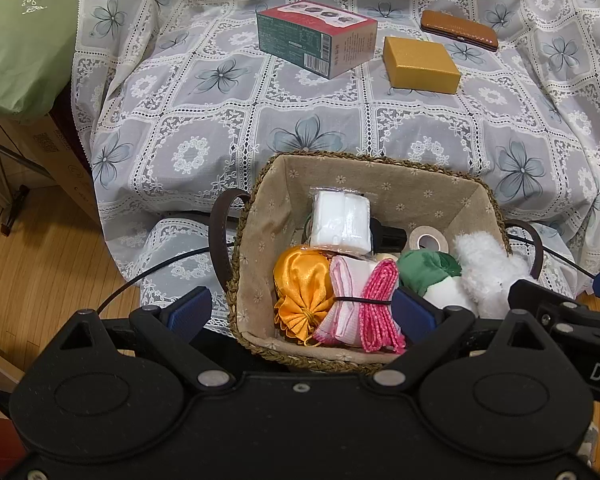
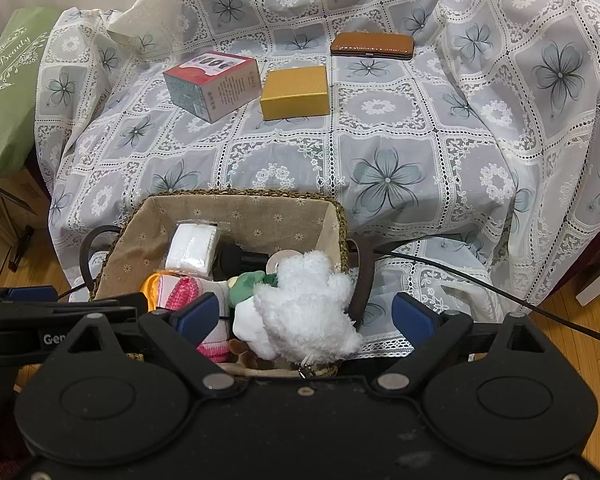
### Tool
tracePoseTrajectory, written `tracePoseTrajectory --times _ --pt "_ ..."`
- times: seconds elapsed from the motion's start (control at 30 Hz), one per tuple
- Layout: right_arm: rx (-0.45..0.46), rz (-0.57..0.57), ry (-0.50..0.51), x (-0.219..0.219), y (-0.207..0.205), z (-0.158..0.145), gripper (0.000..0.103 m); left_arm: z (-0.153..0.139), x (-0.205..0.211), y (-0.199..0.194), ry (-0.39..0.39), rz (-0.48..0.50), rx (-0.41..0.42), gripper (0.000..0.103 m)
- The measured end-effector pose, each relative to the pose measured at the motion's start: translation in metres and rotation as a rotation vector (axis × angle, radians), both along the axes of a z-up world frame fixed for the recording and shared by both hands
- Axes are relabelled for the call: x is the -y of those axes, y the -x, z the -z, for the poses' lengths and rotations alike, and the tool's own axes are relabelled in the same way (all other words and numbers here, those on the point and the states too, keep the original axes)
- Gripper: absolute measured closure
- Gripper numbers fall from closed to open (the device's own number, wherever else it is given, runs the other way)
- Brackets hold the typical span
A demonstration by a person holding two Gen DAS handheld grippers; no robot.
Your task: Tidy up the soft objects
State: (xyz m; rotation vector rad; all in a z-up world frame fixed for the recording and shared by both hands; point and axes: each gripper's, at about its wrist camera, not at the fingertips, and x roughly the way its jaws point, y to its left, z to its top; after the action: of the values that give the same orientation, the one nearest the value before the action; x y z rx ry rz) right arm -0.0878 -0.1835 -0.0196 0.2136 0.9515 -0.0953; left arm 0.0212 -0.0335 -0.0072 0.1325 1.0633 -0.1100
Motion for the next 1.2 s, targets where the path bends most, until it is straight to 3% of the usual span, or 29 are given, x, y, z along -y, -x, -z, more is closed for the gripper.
tracePoseTrajectory --times 1.2 --pt "-0.002 0.001 0.000 -0.0005 -0.0005 -0.0003 0.008 -0.0002 0.0010 -0.0001 -0.002 -0.001 -0.001 0.009"
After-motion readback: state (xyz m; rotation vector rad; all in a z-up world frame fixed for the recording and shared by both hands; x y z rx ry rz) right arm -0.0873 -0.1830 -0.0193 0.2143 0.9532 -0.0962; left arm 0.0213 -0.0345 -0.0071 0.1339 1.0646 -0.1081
